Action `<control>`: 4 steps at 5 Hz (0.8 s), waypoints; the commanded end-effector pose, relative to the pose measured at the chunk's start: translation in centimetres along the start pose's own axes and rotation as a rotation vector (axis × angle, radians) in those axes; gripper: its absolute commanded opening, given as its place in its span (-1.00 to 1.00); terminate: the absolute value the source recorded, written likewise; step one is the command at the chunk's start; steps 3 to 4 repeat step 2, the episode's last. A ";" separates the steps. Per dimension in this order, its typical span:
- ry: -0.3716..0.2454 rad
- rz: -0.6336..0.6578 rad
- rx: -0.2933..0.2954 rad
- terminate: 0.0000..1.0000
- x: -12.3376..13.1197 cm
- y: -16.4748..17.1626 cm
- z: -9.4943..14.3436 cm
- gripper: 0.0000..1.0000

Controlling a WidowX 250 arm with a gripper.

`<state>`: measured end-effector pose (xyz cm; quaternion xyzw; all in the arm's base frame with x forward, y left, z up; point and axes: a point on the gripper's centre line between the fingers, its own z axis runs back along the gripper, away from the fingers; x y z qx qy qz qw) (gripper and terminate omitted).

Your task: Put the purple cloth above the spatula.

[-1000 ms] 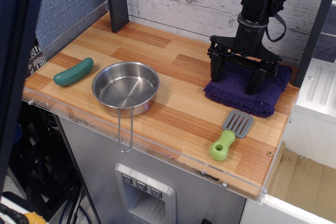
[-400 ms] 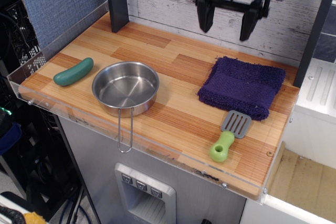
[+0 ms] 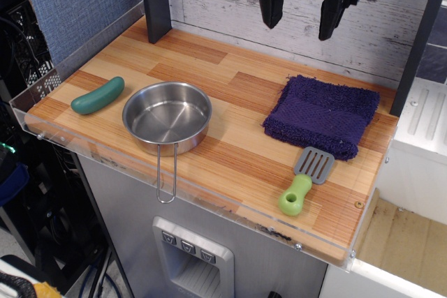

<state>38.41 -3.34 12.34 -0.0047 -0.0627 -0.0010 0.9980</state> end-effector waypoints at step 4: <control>-0.059 -0.002 0.000 1.00 -0.6 1.3 2.7 1.00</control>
